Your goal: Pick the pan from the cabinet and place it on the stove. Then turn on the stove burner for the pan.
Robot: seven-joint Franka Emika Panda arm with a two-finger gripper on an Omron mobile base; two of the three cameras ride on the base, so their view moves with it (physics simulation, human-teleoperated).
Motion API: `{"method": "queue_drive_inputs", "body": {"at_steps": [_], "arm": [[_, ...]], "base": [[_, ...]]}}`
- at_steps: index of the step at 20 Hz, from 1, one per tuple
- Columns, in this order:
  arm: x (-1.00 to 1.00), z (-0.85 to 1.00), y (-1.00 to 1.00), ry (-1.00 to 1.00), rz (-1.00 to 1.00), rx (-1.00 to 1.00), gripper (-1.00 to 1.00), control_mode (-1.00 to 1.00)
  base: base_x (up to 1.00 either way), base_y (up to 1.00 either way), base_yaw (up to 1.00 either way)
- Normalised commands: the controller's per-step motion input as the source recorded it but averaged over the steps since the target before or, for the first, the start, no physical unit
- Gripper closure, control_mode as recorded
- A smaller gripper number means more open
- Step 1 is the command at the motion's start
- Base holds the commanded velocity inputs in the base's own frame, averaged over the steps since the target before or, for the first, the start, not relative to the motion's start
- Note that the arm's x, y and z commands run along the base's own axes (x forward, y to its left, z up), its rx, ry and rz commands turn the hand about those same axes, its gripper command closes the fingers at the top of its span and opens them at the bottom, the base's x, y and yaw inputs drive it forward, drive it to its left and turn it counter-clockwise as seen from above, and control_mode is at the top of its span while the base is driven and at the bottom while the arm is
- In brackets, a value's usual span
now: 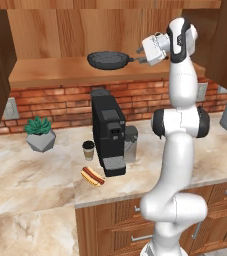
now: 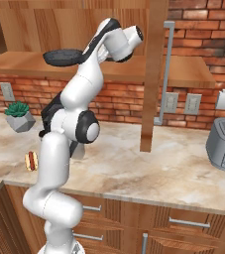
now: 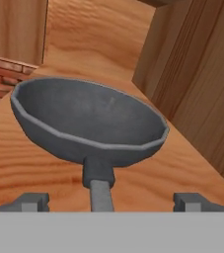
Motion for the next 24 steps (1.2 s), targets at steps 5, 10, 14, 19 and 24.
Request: {"method": "queue_drive_inputs", "body": {"at_steps": [5, 10, 14, 19, 24], "arm": [[0.08, -0.09, 0.00, 0.00, 0.00, 0.00, -1.00, -1.00], [0.10, -0.11, 0.00, 0.00, 0.00, 0.00, -1.00, -1.00], [0.12, -0.12, 0.00, 0.00, 0.00, 0.00, -1.00, -1.00], [0.05, -0.08, 0.00, 0.00, 0.01, 0.00, -1.00, -1.00], [0.00, -0.10, 0.00, 0.00, 0.02, 0.00, -1.00, -1.00]], "base": [[0.00, 0.00, 0.00], [0.00, 0.00, 0.00], [0.00, 0.00, 0.00], [0.00, 0.00, 0.00], [0.00, 0.00, 0.00]]}}
